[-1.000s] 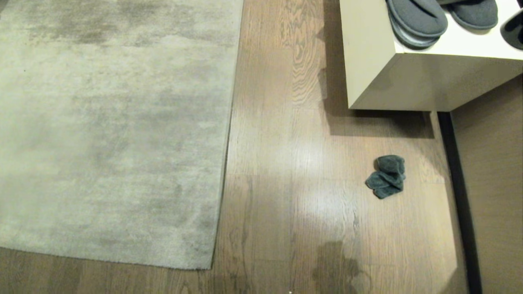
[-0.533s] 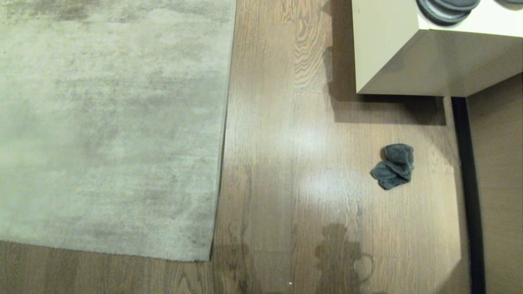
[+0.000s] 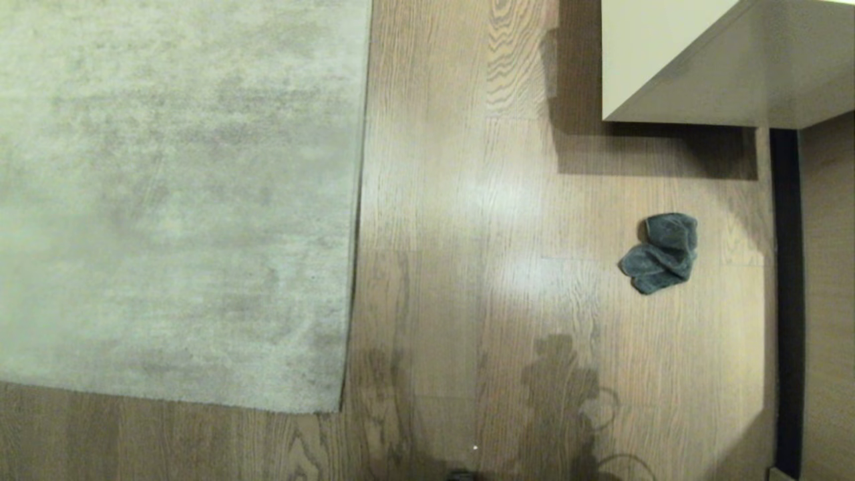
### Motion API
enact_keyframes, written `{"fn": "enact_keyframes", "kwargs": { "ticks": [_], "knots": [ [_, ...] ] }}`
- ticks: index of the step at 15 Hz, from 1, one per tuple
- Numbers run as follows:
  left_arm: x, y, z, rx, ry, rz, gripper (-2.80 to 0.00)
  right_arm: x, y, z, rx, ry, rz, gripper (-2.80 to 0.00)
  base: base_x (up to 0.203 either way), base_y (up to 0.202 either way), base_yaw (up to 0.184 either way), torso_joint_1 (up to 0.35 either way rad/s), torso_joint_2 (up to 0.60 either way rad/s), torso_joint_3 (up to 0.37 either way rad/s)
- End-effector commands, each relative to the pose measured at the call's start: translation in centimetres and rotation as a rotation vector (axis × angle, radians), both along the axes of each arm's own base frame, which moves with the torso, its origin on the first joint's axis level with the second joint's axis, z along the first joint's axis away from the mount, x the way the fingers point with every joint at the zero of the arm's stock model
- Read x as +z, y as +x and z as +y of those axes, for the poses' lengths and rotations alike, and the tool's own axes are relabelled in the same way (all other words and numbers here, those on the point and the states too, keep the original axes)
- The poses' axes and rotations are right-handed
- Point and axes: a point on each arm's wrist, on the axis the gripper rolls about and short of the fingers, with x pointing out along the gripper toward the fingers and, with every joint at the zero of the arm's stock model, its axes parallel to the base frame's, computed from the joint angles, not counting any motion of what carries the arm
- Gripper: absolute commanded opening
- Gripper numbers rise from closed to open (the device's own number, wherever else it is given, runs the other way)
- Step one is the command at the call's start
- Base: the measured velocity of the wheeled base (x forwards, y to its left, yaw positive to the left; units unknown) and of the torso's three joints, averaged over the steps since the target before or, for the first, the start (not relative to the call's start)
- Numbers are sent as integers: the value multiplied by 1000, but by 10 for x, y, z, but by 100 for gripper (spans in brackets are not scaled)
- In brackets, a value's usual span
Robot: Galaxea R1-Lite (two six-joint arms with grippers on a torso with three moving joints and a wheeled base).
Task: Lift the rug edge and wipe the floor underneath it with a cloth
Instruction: Pick up the rag
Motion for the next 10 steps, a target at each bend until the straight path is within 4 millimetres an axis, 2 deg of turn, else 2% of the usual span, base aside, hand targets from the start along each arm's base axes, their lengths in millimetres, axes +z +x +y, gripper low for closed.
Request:
{"fn": "enact_keyframes", "kwargs": {
  "ticks": [1, 10],
  "knots": [
    [0, 0, 0, 0, 0, 2, -280, 0, 0, 0, 0, 1, 0, -280, 0, 0, 0, 2, 2, -197],
    [0, 0, 0, 1, -2, 2, -280, 0, 0, 0, 0, 1, 0, -280, 0, 0, 0, 1, 4, -196]
  ]
}}
